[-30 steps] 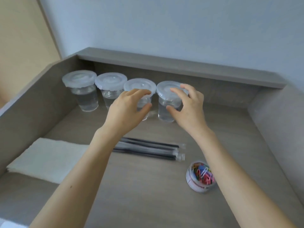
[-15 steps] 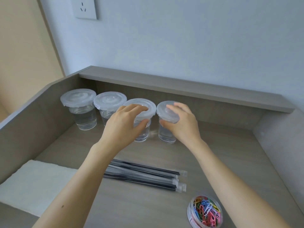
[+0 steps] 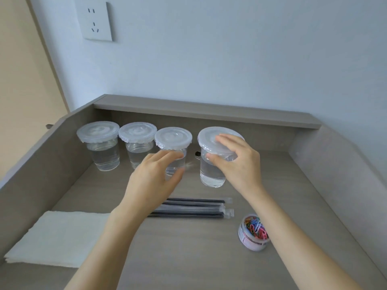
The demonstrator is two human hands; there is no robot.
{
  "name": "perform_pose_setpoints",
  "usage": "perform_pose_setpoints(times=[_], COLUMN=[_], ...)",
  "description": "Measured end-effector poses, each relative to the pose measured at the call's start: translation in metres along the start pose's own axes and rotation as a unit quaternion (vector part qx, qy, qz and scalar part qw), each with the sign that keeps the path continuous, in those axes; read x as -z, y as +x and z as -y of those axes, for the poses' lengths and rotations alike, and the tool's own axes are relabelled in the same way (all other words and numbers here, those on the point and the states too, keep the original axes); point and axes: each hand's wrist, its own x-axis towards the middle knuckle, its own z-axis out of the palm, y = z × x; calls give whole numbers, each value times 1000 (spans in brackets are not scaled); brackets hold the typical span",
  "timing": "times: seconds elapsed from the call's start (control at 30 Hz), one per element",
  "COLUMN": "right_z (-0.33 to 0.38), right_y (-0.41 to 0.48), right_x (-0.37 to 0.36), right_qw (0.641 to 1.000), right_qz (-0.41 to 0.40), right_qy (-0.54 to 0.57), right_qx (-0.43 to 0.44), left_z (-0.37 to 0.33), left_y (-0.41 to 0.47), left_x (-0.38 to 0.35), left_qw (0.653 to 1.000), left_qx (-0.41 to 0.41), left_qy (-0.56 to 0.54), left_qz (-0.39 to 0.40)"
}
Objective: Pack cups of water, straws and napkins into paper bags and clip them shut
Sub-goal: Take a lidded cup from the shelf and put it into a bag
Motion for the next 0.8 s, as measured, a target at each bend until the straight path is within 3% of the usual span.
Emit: perform_pose_setpoints(times=[0.43, 0.63, 0.8], right_z=[71, 55, 25], right_y=[-134, -205, -281], right_x=[75, 164, 276], right_qw=[995, 986, 979], right_qz=[-51, -153, -176], right_qy=[46, 9, -67], right_qx=[-72, -69, -79], left_z=[-48, -139, -251], left_y=[-91, -134, -192], left_x=[27, 3, -57], left_qw=[993, 979, 961], left_qx=[-52, -113, -140], left_qy=[-64, -118, -161], left_qz=[87, 126, 178])
